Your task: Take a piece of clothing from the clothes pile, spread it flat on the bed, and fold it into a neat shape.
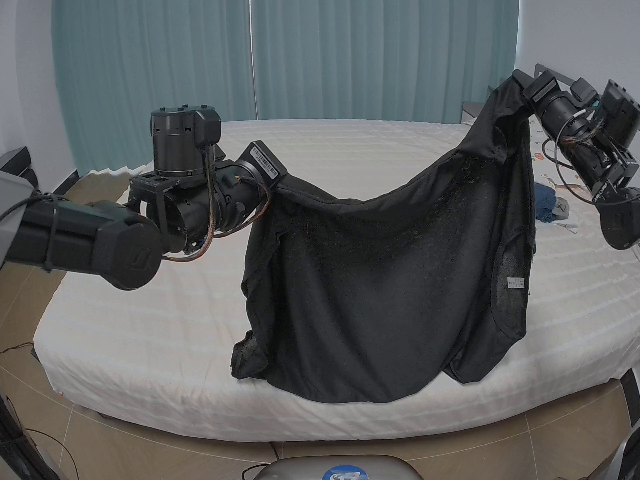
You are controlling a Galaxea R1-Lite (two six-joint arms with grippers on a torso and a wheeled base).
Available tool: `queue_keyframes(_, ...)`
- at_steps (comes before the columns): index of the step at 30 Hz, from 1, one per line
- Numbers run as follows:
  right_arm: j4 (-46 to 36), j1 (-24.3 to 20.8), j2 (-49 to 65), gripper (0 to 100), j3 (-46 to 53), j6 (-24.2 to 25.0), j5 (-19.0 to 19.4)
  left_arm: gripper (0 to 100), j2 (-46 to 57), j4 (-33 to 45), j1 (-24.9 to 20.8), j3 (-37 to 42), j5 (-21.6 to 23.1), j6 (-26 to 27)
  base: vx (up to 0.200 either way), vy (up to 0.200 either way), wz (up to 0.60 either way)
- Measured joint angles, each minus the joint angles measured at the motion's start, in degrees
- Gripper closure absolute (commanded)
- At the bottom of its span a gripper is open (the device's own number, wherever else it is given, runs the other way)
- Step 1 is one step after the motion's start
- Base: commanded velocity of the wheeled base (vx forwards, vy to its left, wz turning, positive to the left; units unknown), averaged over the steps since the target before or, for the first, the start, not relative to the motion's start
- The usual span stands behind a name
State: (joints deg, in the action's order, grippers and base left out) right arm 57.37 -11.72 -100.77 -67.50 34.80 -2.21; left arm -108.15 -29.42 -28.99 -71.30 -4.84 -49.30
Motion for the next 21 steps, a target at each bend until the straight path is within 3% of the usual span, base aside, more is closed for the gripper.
queue_keyframes(13, 4.73, 0.67, -12.41, 100, -1.24, -0.13, -0.52, 100, -11.33, -5.12, 1.51, -3.04, 0.11, -0.79, 0.200, 0.000, 0.00)
queue_keyframes(21, 7.56, 0.59, -21.31, 100, -0.59, -0.13, -1.29, 100, -20.13, -5.18, 3.50, -8.05, -0.05, -0.60, 0.000, 0.000, 0.00)
